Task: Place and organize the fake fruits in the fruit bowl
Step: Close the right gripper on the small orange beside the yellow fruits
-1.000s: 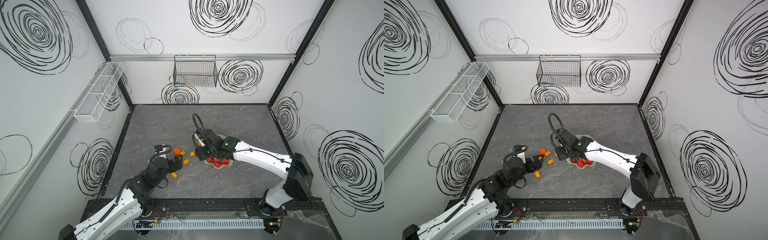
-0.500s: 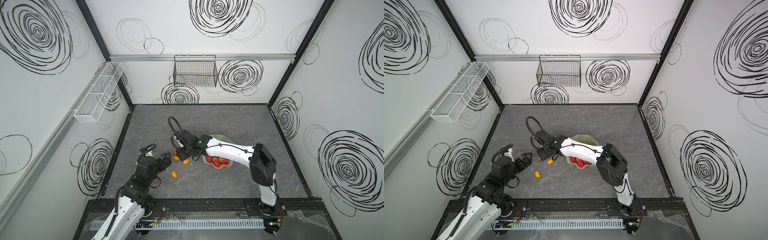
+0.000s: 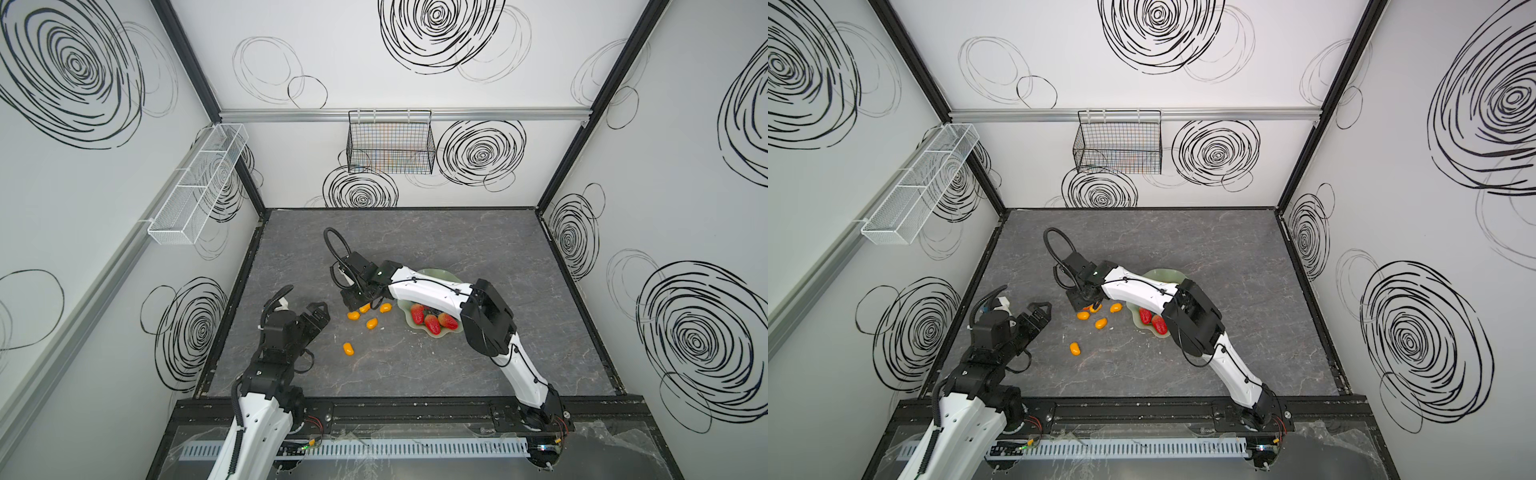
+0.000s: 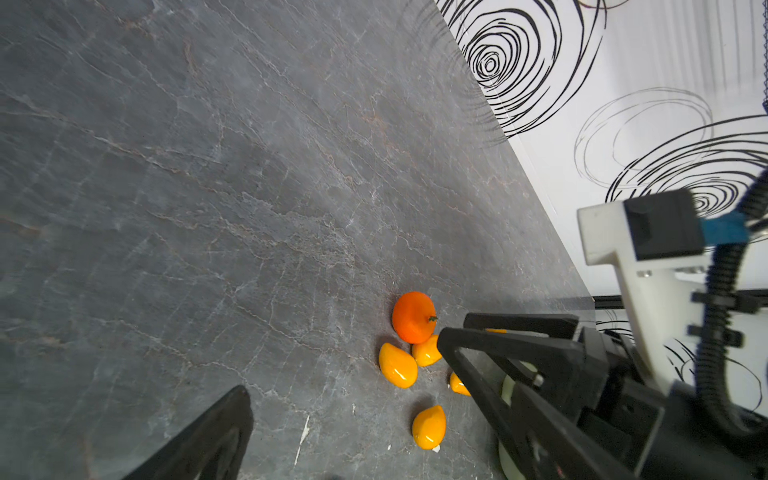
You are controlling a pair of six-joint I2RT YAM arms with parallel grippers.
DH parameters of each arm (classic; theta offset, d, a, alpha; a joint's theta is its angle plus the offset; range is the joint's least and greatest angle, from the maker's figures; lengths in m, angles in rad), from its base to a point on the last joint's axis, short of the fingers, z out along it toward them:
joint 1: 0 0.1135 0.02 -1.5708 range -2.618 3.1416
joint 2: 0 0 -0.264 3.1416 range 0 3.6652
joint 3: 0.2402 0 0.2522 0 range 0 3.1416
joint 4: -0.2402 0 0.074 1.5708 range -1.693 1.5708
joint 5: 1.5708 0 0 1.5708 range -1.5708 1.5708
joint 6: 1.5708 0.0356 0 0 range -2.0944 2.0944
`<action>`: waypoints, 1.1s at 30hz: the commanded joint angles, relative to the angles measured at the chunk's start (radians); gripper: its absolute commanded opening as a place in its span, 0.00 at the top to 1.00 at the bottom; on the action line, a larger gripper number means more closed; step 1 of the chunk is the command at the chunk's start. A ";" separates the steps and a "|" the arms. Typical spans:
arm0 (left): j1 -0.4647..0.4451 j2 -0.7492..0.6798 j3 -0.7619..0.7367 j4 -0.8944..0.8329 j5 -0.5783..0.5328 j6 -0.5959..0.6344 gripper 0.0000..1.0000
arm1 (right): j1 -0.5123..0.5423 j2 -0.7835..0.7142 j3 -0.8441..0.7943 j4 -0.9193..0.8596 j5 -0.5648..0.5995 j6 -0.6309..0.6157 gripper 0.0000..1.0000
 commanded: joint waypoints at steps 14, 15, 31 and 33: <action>0.147 0.071 -0.088 0.296 0.297 -0.089 0.01 | -0.014 0.113 0.138 -0.100 -0.022 -0.034 0.41; 0.153 0.071 -0.093 0.303 0.304 -0.096 0.01 | -0.015 0.119 0.142 -0.105 -0.023 -0.033 0.41; 0.175 0.076 -0.108 0.356 0.351 -0.124 0.01 | -0.019 0.170 0.189 -0.136 -0.014 -0.026 0.44; 0.175 0.074 -0.108 0.353 0.352 -0.122 0.01 | -0.020 0.177 0.194 -0.137 -0.018 -0.026 0.44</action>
